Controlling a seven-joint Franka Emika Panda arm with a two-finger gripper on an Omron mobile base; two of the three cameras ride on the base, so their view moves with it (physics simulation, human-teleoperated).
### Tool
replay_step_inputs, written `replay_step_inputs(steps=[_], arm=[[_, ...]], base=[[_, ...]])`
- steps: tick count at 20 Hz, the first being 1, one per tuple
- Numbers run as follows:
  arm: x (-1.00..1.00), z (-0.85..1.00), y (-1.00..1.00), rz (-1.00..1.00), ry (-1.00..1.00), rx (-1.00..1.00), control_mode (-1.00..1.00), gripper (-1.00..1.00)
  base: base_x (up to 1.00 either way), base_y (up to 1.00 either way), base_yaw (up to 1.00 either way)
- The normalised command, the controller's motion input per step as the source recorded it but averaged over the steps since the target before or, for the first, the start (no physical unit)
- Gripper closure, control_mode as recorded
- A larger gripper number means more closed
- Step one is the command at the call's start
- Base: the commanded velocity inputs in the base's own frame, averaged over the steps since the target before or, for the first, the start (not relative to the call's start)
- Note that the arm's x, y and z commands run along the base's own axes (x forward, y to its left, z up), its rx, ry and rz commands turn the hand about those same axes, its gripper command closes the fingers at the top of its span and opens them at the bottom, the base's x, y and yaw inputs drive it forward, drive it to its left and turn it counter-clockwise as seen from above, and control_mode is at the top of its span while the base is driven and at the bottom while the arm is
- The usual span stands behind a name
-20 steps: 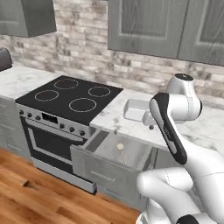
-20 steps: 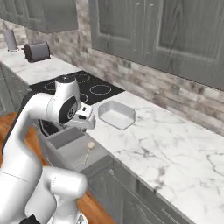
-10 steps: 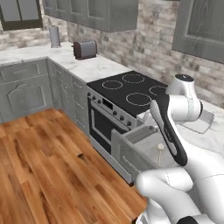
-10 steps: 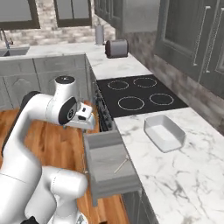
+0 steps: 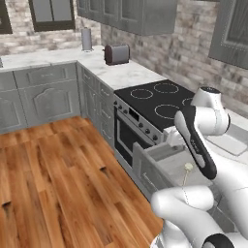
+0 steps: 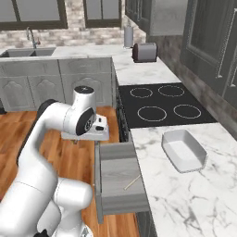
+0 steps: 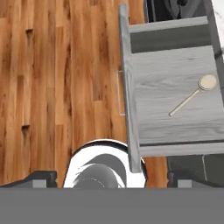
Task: Pick the dish brush from the drawer and place it on the counter.
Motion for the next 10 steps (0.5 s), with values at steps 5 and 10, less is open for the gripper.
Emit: replay_step_inputs(steps=[5,10], arm=[[0.01,-0.51,-0.17,0.05,0.09,0.00,-1.00,-1.00],[0.20,-0.66,0.06,0.00,0.10,-0.02,-1.00,-1.00]], base=[[0.00,0.00,0.00],[0.00,0.00,0.00]])
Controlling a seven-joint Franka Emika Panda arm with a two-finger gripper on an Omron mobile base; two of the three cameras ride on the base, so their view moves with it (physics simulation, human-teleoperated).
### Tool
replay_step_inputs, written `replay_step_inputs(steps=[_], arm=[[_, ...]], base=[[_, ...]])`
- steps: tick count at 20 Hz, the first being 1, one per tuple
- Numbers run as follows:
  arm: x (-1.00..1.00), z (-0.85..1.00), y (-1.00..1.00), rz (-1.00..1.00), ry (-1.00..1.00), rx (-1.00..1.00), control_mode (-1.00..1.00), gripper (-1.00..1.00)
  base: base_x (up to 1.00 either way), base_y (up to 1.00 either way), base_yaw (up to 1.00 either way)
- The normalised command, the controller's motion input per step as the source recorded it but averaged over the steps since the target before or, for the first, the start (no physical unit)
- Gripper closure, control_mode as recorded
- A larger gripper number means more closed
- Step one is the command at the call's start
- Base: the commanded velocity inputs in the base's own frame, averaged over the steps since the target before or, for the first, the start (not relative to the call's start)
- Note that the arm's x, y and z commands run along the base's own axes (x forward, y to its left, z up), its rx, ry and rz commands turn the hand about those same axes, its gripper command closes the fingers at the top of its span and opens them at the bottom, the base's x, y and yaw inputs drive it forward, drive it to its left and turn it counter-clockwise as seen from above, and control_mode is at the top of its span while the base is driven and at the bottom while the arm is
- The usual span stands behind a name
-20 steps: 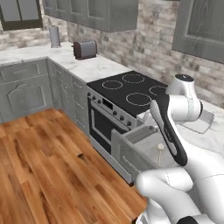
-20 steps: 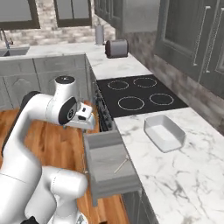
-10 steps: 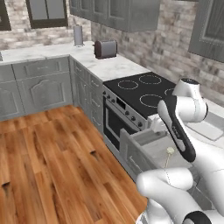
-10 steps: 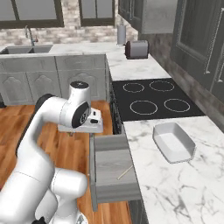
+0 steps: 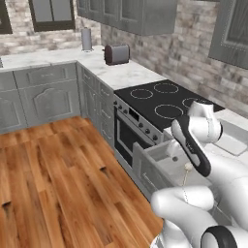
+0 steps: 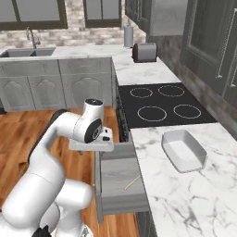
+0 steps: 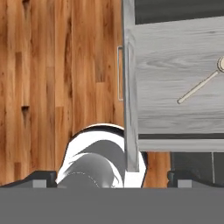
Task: Pick the dish brush from the drawer and place it on the counter.
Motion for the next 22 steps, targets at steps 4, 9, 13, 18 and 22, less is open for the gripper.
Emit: replay_step_inputs(steps=[4,9,13,18,22], arm=[[0.39,-0.72,0.16,0.00,0.09,-0.02,-1.00,-1.00],[0.68,-0.66,0.03,0.00,0.08,0.00,-1.00,-1.00],[0.78,-0.63,0.00,0.00,0.12,0.00,-1.00,-1.00],[0.72,-0.63,-0.02,0.00,0.15,0.00,-1.00,-1.00],[0.64,-0.54,-0.32,0.00,0.08,0.04,-1.00,-1.00]], base=[[0.00,0.00,0.00],[0.00,0.00,0.00],[0.00,0.00,0.00],[0.00,0.00,0.00],[0.00,0.00,0.00]])
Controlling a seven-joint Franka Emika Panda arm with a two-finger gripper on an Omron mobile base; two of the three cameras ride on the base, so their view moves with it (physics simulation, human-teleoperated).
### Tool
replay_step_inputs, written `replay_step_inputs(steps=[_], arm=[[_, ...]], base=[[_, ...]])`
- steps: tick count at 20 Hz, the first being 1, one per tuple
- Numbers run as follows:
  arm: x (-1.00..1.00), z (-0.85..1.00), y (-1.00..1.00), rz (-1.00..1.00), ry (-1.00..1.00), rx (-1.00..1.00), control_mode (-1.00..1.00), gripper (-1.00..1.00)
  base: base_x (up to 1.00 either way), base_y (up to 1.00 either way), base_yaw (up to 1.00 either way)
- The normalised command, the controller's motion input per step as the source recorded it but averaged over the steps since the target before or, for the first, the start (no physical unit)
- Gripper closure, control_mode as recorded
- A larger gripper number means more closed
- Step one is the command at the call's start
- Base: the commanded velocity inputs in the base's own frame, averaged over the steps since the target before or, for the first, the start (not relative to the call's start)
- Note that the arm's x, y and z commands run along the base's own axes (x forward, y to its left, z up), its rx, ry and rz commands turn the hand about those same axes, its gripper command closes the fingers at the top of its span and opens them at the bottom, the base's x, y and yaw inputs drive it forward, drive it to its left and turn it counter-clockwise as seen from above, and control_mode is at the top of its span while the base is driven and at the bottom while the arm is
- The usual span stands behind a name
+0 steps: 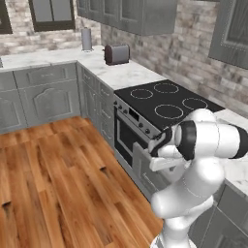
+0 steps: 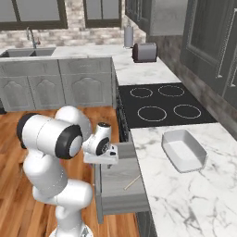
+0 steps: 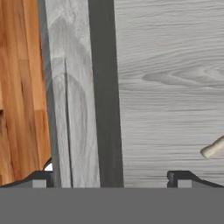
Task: Pick the dish brush from the drawer and place it on the counter.
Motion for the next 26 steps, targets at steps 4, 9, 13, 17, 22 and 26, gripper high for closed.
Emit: replay_step_inputs(steps=[4,9,13,17,22,26], arm=[[0.24,-0.65,-0.19,0.00,0.05,0.04,-1.00,-1.00],[-0.64,-0.84,0.46,0.08,0.12,0.02,-1.00,-1.00],[-1.00,-0.64,1.00,0.15,0.07,0.00,-1.00,-1.00],[-1.00,-0.53,1.00,0.04,0.00,0.00,-1.00,-1.00],[-1.00,-0.38,1.00,0.02,0.00,0.11,-1.00,-1.00],[-1.00,-0.07,1.00,0.00,0.00,0.29,-1.00,-1.00]], base=[[0.00,0.00,0.00],[0.00,0.00,0.00],[0.00,0.00,0.00],[0.00,0.00,0.00],[0.00,0.00,0.00],[0.00,0.00,0.00]])
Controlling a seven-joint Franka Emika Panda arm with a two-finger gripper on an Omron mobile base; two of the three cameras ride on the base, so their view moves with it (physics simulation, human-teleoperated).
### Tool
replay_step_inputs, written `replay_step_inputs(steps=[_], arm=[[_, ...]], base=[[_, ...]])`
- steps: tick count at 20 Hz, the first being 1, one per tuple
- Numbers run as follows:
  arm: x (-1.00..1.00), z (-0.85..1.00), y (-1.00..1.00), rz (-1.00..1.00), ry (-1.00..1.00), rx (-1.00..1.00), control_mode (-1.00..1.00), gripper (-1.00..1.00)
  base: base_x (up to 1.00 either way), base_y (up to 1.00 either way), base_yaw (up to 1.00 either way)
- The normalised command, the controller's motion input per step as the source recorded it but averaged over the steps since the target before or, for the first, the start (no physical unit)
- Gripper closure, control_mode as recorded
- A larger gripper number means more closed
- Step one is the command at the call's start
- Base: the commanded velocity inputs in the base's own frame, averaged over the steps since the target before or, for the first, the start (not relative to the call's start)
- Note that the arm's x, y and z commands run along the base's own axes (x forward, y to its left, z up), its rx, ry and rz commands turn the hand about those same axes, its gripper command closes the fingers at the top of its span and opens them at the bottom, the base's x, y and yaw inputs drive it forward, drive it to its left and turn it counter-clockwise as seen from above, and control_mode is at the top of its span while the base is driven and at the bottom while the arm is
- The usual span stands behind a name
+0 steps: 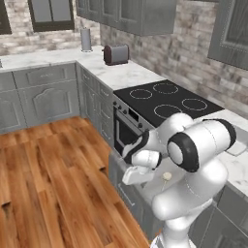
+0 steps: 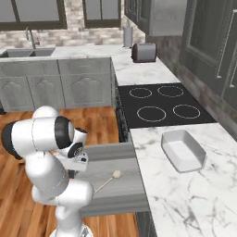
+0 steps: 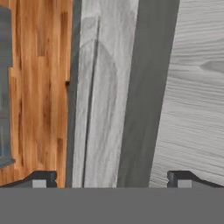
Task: Pick the dish brush from the drawer and place it on the counter.
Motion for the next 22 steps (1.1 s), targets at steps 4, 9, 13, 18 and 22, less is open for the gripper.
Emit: replay_step_inputs(steps=[4,9,13,18,22], arm=[[-0.66,0.63,1.00,-0.01,-0.07,0.34,-1.00,-1.00],[-0.05,1.00,0.65,-0.05,0.09,0.22,-1.00,-1.00],[0.26,1.00,0.07,0.00,0.23,0.04,-1.00,-1.00],[0.44,1.00,-0.58,-0.12,0.18,-0.25,-1.00,-1.00],[0.41,0.64,-0.85,-0.26,0.23,-0.53,-1.00,-1.00]], base=[[0.00,0.00,0.00],[0.00,0.00,0.00],[0.00,0.00,0.00],[0.00,0.00,0.00],[0.00,0.00,0.00]])
